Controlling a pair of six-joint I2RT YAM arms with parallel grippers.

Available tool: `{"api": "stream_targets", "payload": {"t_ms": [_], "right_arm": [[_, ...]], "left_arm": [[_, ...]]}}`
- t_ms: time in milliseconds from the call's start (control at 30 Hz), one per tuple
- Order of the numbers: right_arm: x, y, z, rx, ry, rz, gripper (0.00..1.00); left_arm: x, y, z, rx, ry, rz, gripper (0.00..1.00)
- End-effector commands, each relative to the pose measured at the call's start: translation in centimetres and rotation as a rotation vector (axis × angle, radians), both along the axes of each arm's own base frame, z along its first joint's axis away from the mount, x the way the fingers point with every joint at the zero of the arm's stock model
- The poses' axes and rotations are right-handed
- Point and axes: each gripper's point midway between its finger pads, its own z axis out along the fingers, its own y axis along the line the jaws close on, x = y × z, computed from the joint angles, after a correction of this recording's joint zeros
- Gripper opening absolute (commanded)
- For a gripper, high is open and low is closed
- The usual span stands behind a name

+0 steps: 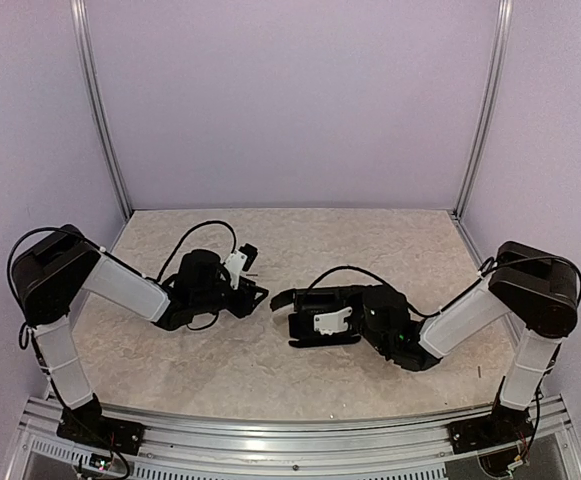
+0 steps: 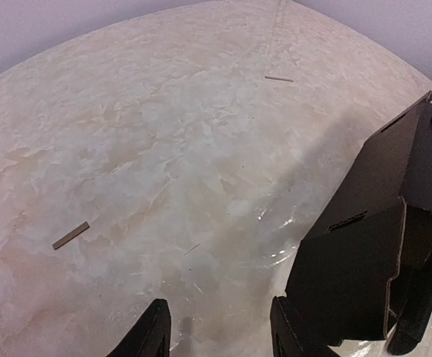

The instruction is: Fold the paper box

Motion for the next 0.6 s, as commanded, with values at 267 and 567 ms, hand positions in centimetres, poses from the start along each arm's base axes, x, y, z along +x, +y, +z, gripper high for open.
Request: {"api": "stream_targets", "payload": {"t_ms": [267, 567], "right_arm": [[0.7, 0.9, -0.4, -0.003, -0.064, -0.005, 0.00], [1.1, 1.1, -0.9, -0.033, -0.143, -0.007, 0.00]], "left_arm": [[-2.7, -5.3, -1.6, -0.005, -0.036, -0.332, 0.47], [-2.7, -6.5, -1.5, -0.017, -0.073, -0.396, 0.49]]}}
